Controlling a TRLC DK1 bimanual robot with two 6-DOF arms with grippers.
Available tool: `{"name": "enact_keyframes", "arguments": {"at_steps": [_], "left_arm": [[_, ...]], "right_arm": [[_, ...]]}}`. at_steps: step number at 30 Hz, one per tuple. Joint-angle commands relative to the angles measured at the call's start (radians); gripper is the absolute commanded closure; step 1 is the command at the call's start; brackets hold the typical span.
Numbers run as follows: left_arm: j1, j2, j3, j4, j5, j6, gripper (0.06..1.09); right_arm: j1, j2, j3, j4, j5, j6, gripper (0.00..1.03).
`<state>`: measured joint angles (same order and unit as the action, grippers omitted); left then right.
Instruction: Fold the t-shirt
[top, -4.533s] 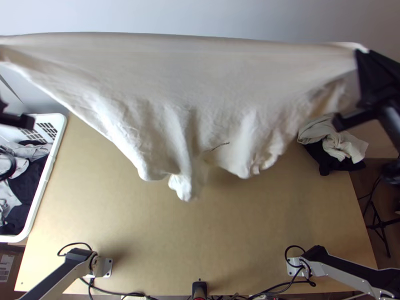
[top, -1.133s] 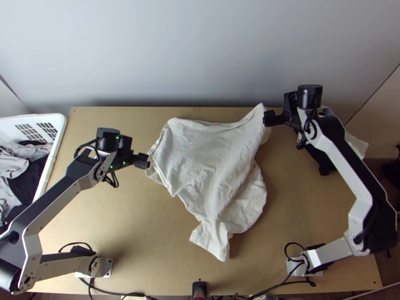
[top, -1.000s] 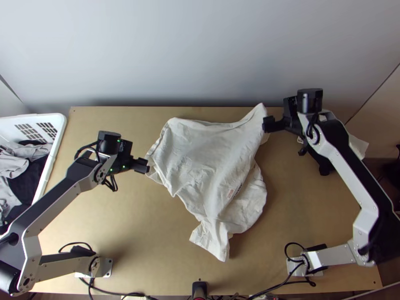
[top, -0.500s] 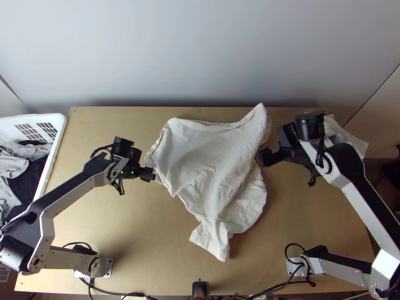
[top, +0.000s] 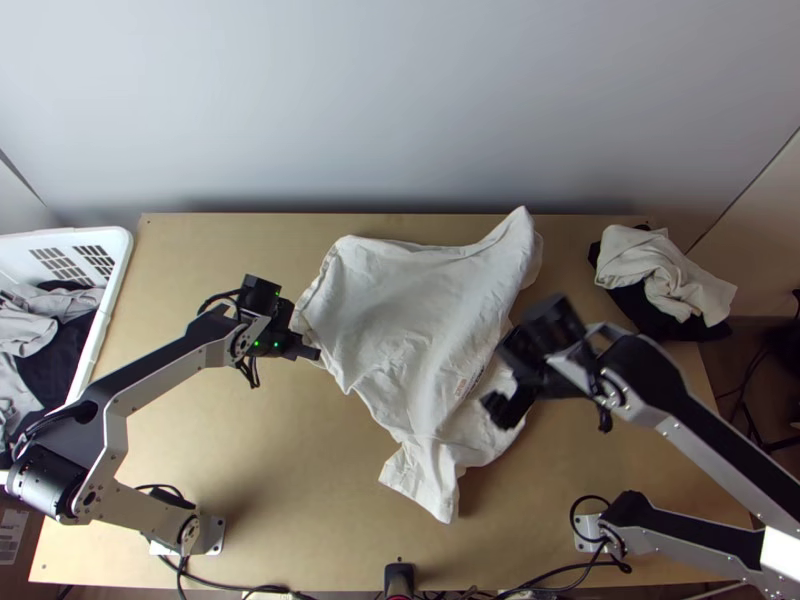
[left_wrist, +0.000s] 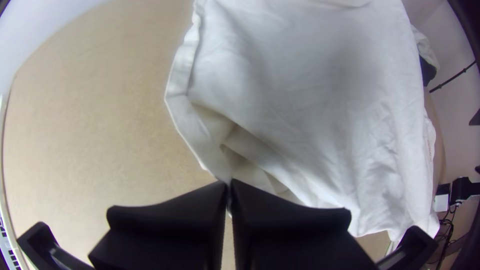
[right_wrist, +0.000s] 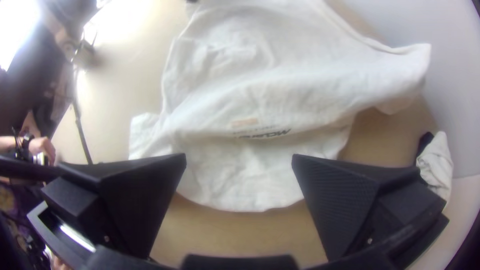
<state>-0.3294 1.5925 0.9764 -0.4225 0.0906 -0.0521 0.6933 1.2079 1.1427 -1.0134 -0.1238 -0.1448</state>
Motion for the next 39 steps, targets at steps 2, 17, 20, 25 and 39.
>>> {"name": "enact_keyframes", "arguments": {"at_steps": [2, 17, 20, 25, 39], "left_arm": [[-0.003, 0.006, 0.013, 0.018, 0.023, 0.014, 1.05], [0.009, -0.072, 0.028, -0.012, 0.023, -0.017, 1.05], [0.023, -0.085, 0.035, -0.027, 0.023, -0.022, 1.05], [0.043, -0.095, 0.036, -0.047, 0.023, -0.025, 1.05], [0.056, -0.100, 0.025, -0.059, 0.023, -0.042, 1.05]], "right_arm": [[0.204, 0.027, -0.081, -0.014, -0.007, -0.049, 0.05], [0.456, 0.053, -0.129, -0.001, -0.037, -0.091, 0.05], [0.500, 0.061, -0.152, -0.001, -0.037, -0.133, 0.05], [0.563, 0.096, -0.175, 0.027, -0.037, -0.157, 0.05], [0.614, 0.140, -0.264, 0.237, 0.041, -0.185, 0.05]]}}
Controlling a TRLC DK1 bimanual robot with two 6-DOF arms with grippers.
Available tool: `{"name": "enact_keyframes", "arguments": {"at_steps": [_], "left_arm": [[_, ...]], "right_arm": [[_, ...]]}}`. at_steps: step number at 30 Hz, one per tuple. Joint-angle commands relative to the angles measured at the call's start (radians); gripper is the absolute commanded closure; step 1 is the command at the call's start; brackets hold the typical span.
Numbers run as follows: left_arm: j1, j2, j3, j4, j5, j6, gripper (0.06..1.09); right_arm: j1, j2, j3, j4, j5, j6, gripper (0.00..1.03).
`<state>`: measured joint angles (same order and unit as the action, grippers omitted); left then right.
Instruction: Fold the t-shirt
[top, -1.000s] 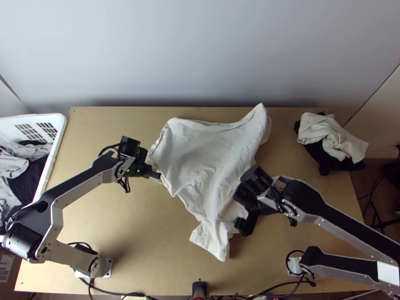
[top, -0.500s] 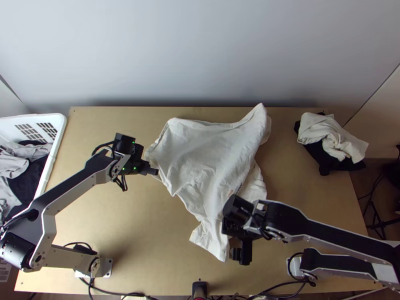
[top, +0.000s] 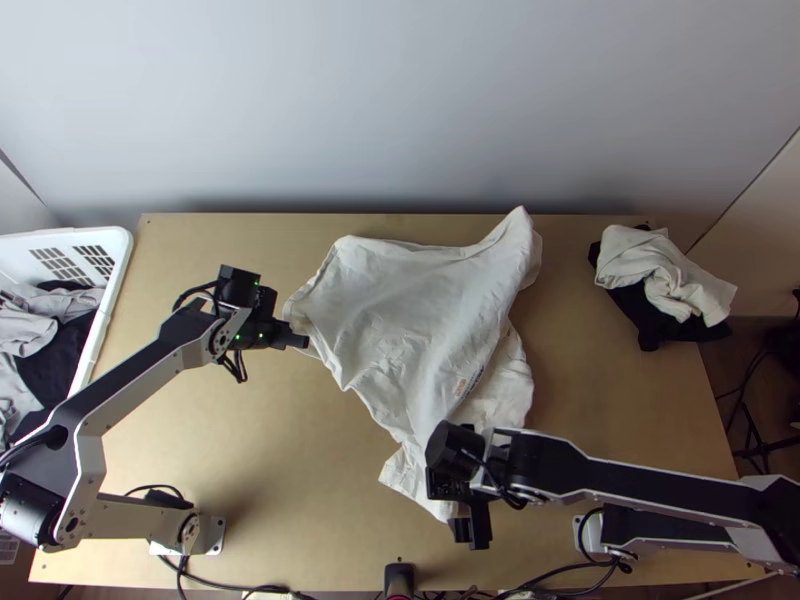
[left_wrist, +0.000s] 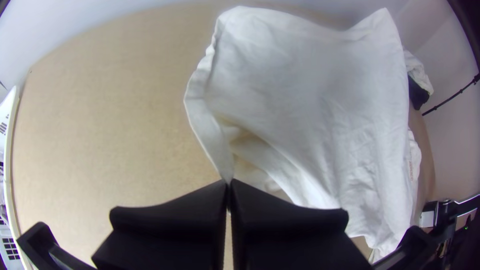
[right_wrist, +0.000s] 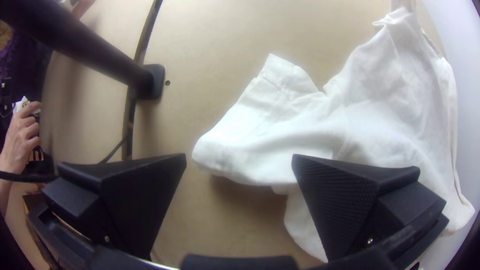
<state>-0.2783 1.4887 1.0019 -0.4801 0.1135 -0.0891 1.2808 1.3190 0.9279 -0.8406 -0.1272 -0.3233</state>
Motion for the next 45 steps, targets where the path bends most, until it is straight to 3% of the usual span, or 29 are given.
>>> {"name": "enact_keyframes", "arguments": {"at_steps": [1, 5, 7, 9, 13, 16, 30, 45], "left_arm": [[0.005, 0.007, 0.001, 0.000, 0.000, -0.004, 1.05], [0.007, 0.018, 0.012, 0.000, 0.000, -0.003, 1.05], [0.008, 0.021, 0.017, 0.000, 0.000, -0.003, 1.05], [0.008, 0.024, 0.020, 0.000, 0.000, -0.001, 1.05], [0.019, 0.027, 0.024, 0.000, 0.000, 0.002, 1.05], [0.028, 0.019, 0.023, -0.002, 0.002, 0.002, 1.05], [0.096, -0.137, 0.135, -0.083, 0.058, 0.002, 1.05], [0.255, -0.298, 0.313, -0.238, 0.160, -0.001, 1.05]], "right_arm": [[0.026, 0.036, -0.060, 0.074, 0.058, -0.008, 0.05], [0.025, 0.055, -0.086, 0.109, 0.087, -0.026, 0.10], [0.023, 0.069, -0.086, 0.123, 0.098, -0.030, 0.21], [0.020, 0.077, -0.089, 0.138, 0.115, -0.048, 0.38], [0.009, 0.079, -0.081, 0.150, 0.136, -0.083, 0.87], [-0.023, 0.077, -0.055, 0.132, 0.135, -0.089, 1.00], [-0.368, 0.020, 0.341, -0.058, 0.130, -0.114, 1.00], [-0.650, -0.035, 0.678, -0.190, 0.190, -0.054, 1.00]]}}
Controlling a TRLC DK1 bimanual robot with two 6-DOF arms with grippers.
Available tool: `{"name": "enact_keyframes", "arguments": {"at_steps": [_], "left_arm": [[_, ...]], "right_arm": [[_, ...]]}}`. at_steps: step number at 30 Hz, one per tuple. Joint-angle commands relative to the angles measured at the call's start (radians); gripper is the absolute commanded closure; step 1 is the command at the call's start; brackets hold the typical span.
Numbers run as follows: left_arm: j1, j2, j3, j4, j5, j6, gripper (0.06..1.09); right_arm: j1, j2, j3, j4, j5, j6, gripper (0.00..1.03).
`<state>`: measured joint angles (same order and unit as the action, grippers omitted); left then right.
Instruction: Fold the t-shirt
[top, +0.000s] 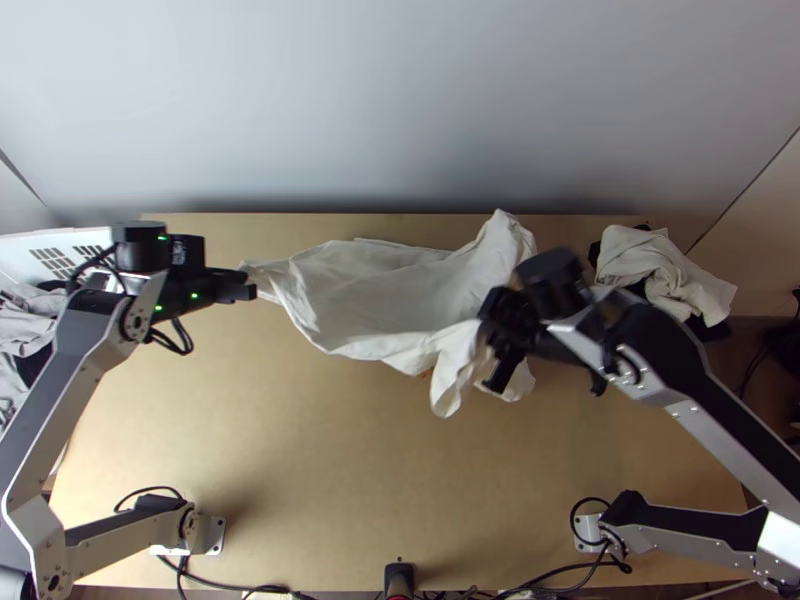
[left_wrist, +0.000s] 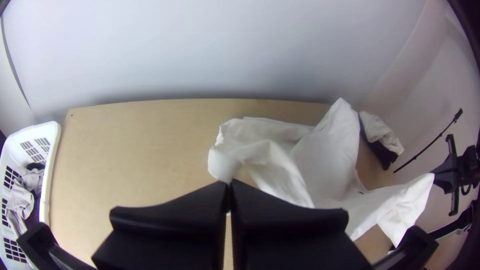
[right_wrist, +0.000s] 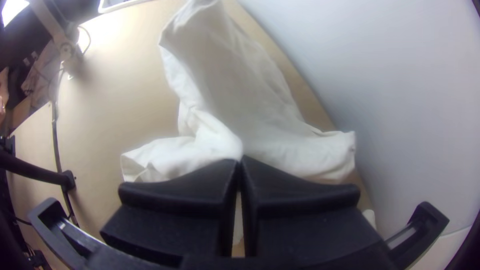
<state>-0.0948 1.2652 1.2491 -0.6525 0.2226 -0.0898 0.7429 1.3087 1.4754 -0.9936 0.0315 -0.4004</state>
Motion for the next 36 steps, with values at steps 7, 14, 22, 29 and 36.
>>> {"name": "enact_keyframes", "arguments": {"at_steps": [7, 14, 22, 29, 36], "left_arm": [[0.133, -0.165, 0.168, -0.088, 0.067, 0.007, 1.05], [0.171, -0.210, 0.297, -0.068, 0.064, 0.009, 1.05], [0.248, -0.262, 0.366, 0.017, 0.064, 0.013, 1.05], [0.303, -0.288, 0.458, 0.091, 0.063, 0.013, 1.05], [0.336, -0.359, 0.483, 0.157, 0.061, 0.013, 1.05]], "right_arm": [[-0.154, -0.042, 0.278, -0.054, 0.122, -0.023, 1.00], [-0.149, -0.051, 0.365, -0.010, 0.208, -0.034, 1.00], [-0.165, -0.049, 0.491, 0.104, 0.288, -0.089, 1.00], [-0.160, -0.039, 0.583, 0.223, 0.308, -0.132, 1.00], [-0.125, -0.069, 0.585, 0.331, 0.309, -0.127, 1.00]]}}
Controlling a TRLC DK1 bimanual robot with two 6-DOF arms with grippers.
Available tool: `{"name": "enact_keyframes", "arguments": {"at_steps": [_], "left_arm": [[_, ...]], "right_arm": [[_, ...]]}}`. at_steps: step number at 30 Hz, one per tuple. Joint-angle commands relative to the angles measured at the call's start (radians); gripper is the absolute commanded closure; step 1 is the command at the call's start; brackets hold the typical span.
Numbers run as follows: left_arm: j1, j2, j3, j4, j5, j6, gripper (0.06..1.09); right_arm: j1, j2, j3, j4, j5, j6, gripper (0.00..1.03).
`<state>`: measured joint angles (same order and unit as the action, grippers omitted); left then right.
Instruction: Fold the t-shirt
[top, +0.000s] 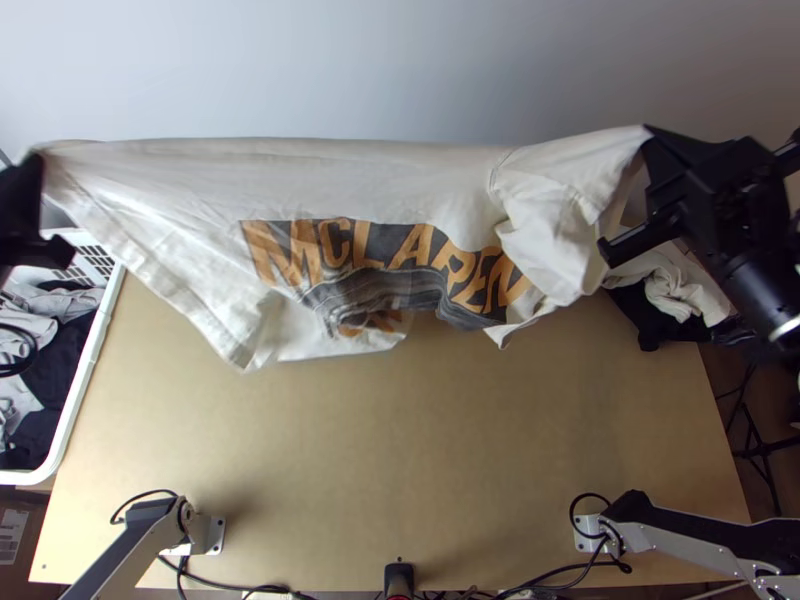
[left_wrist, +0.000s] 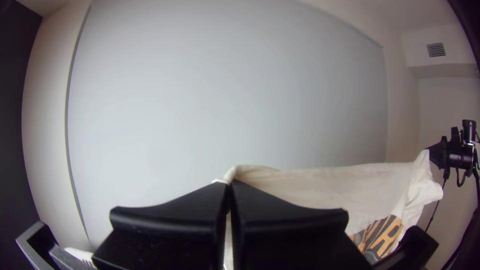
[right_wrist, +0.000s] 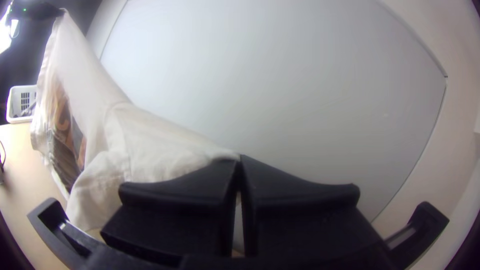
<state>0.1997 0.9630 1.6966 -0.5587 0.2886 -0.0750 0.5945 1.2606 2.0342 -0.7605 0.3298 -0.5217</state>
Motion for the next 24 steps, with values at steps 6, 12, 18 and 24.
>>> {"name": "enact_keyframes", "arguments": {"at_steps": [6, 12, 18, 24], "left_arm": [[0.064, -0.109, 0.035, 0.141, -0.006, -0.002, 1.05], [0.073, -0.156, 0.054, 0.206, -0.003, 0.000, 1.05], [0.061, -0.233, 0.055, 0.189, 0.064, 0.046, 1.05], [0.027, -0.311, 0.038, 0.155, 0.119, 0.080, 1.05]], "right_arm": [[0.080, -0.032, 0.078, 0.136, 0.006, -0.046, 1.00], [0.142, -0.040, 0.132, 0.141, 0.008, -0.072, 1.00], [0.188, -0.098, 0.132, 0.040, 0.012, -0.054, 1.00], [0.203, -0.171, 0.132, -0.103, 0.009, 0.003, 1.00]]}}
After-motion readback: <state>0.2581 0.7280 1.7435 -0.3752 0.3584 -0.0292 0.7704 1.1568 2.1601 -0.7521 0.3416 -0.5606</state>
